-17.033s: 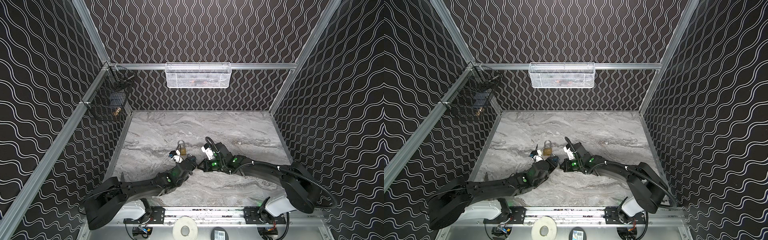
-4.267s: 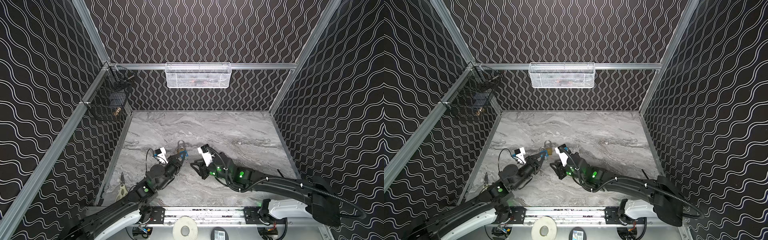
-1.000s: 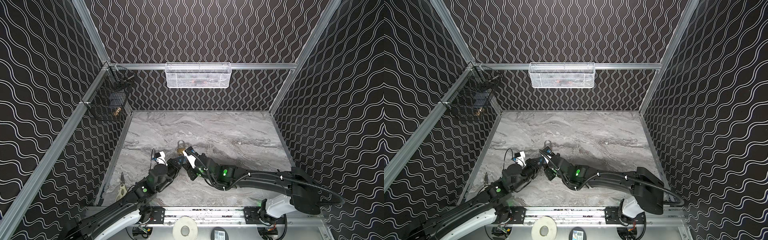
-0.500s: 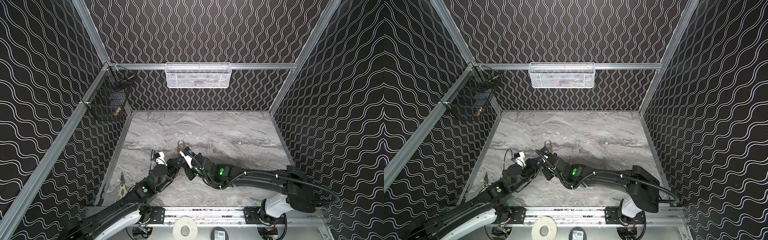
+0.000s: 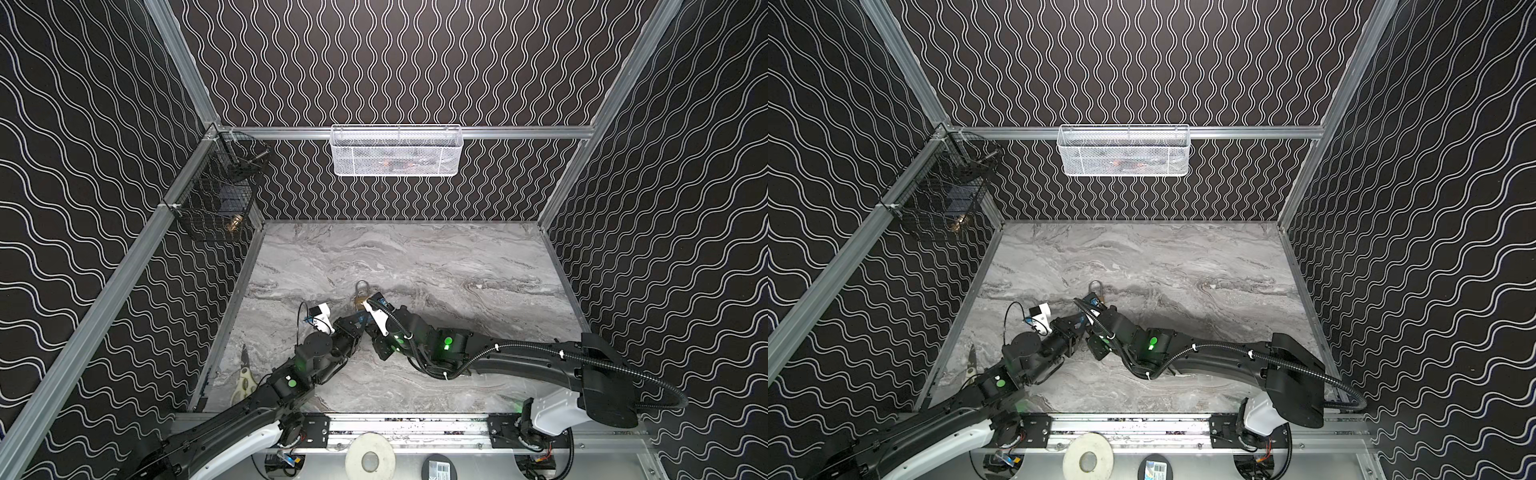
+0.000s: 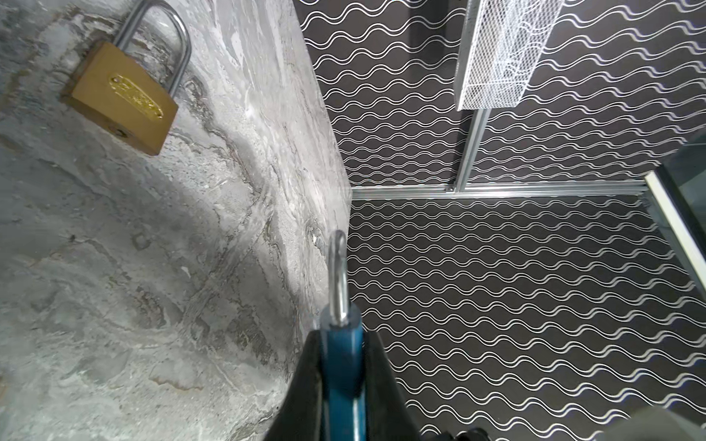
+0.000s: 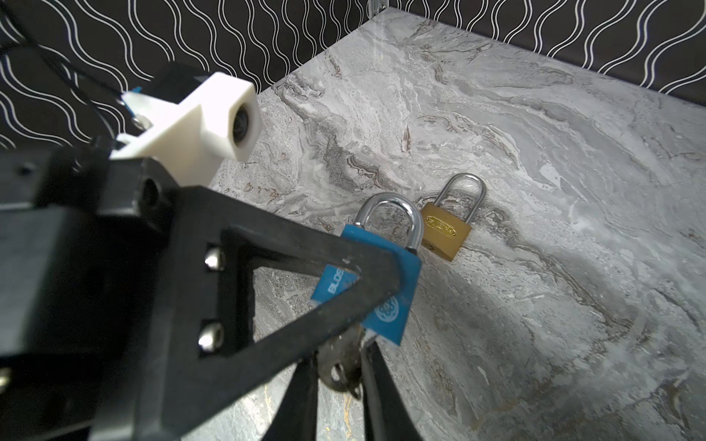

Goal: Unlock with the key

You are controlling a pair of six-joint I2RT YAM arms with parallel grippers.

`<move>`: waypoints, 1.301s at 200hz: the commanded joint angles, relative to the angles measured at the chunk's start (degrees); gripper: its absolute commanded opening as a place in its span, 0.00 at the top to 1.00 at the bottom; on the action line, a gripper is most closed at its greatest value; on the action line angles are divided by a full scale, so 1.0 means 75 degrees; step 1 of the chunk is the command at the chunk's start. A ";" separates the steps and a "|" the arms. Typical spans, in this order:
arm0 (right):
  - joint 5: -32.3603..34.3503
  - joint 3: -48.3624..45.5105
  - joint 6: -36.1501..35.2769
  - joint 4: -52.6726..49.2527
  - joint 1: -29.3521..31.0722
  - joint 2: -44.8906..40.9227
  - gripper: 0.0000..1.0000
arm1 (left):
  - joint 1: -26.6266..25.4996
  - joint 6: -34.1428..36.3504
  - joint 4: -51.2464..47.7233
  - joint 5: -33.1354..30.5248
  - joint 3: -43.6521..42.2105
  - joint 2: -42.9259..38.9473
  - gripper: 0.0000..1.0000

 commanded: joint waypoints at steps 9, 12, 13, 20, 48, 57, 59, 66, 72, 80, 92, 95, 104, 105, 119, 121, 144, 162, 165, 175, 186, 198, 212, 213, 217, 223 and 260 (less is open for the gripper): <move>0.0454 -0.0013 0.0438 0.0509 -0.0011 -0.0086 1.00 | -0.0004 0.0388 0.1169 -0.0071 -0.0201 0.0219 1.00; 0.0464 -0.0021 0.0474 0.0517 -0.0011 -0.0086 1.00 | 0.0003 0.0409 0.1273 -0.0083 -0.0219 0.0254 1.00; 0.0467 -0.0023 0.0486 0.0520 -0.0011 -0.0092 1.00 | 0.0004 0.0417 0.1303 -0.0080 -0.0223 0.0266 1.00; 0.0526 -0.0035 0.0576 0.0533 -0.0011 -0.0115 1.00 | 0.0001 0.0486 0.1471 -0.0086 -0.0227 0.0333 1.00; 0.0495 -0.0188 0.0910 0.0731 -0.0023 -0.0247 1.00 | 0.0004 0.0846 0.1077 -0.0066 0.0016 0.0360 1.00; 0.0364 -0.0188 0.1045 0.0747 -0.0043 -0.0296 1.00 | -0.0007 0.1056 0.1100 -0.0041 0.0026 0.0315 1.00; 0.0303 -0.0188 0.1080 0.0761 -0.0060 -0.0306 1.00 | -0.0005 0.1113 0.1184 -0.0042 -0.0005 0.0308 1.00; 0.0036 -0.0395 0.1209 0.0832 -0.0132 -0.0377 1.00 | 0.0000 0.1290 0.1559 -0.0008 -0.0128 0.0290 1.00; -0.0279 -0.0531 0.1329 0.1017 -0.0210 -0.0455 1.00 | 0.0003 0.1348 0.1874 -0.0021 -0.0275 0.0258 1.00; -0.0640 -0.0693 0.1517 0.1285 -0.0307 -0.0575 1.00 | 0.0004 0.1435 0.2267 -0.0033 -0.0456 0.0208 1.00; -0.1052 -0.0925 0.1720 0.1623 -0.0421 -0.0722 1.00 | 0.0003 0.1525 0.2456 0.0027 -0.0576 0.0131 1.00; -0.1175 -0.0962 0.1759 0.1700 -0.0457 -0.0746 1.00 | -0.0002 0.1531 0.2459 0.0045 -0.0589 0.0117 1.00; -0.1470 -0.1025 0.1879 0.1824 -0.0547 -0.0788 1.00 | 0.0003 0.1632 0.2534 0.0141 -0.0590 0.0092 1.00; -0.1502 -0.1029 0.1897 0.1836 -0.0561 -0.0795 1.00 | 0.0003 0.1650 0.2549 0.0149 -0.0596 0.0091 1.00; -0.2056 -0.1149 0.2042 0.2100 -0.0726 -0.0823 1.00 | 0.0003 0.1774 0.2960 0.0264 -0.0676 0.0173 1.00; -0.2127 -0.1164 0.2070 0.2136 -0.0750 -0.0833 1.00 | -0.0005 0.1797 0.3047 0.0277 -0.0697 0.0202 1.00; -0.2880 -0.1447 0.2322 0.2769 -0.0969 -0.0895 1.00 | 0.0004 0.2047 0.4335 0.0448 -0.0936 0.0596 1.00; -0.2952 -0.1460 0.2304 0.2786 -0.0984 -0.0939 1.00 | 0.0003 0.2116 0.5272 0.0597 -0.1069 0.1069 1.00; -0.2937 -0.1463 0.2286 0.2768 -0.0984 -0.0944 1.00 | 0.0003 0.2124 0.5397 0.0607 -0.1079 0.1149 1.00; -0.2900 -0.1425 0.2229 0.2673 -0.0990 -0.0953 1.00 | 0.0003 0.2110 0.5719 0.0624 -0.1094 0.1366 1.00; -0.2797 -0.1353 0.2140 0.2455 -0.0990 -0.0965 1.00 | -0.0002 0.2098 0.5853 0.0684 -0.1056 0.1535 1.00; -0.2616 -0.1254 0.1972 0.2111 -0.0996 -0.0985 0.88 | 0.0004 0.2101 0.5764 0.0718 -0.0982 0.1591 1.00; -0.2298 -0.1135 0.1841 0.1507 -0.0995 -0.1049 0.83 | 0.0002 0.2120 0.5370 0.0743 -0.0900 0.1487 1.00; -0.2273 -0.1131 0.1825 0.1466 -0.0995 -0.1054 0.82 | 0.0003 0.2116 0.5326 0.0743 -0.0898 0.1469 1.00; -0.2191 -0.1126 0.1797 0.1328 -0.0995 -0.1095 0.79 | 0.0004 0.2107 0.5136 0.0726 -0.0875 0.1394 1.00; -0.2071 -0.1153 0.1748 0.1169 -0.0996 -0.1162 0.73 | 0.0002 0.2132 0.4819 0.0718 -0.0834 0.1257 1.00; -0.0794 -0.1790 0.1564 0.0356 -0.0995 -0.2155 0.53 | 0.0015 0.3169 0.0852 0.0711 -0.0024 -0.0143 1.00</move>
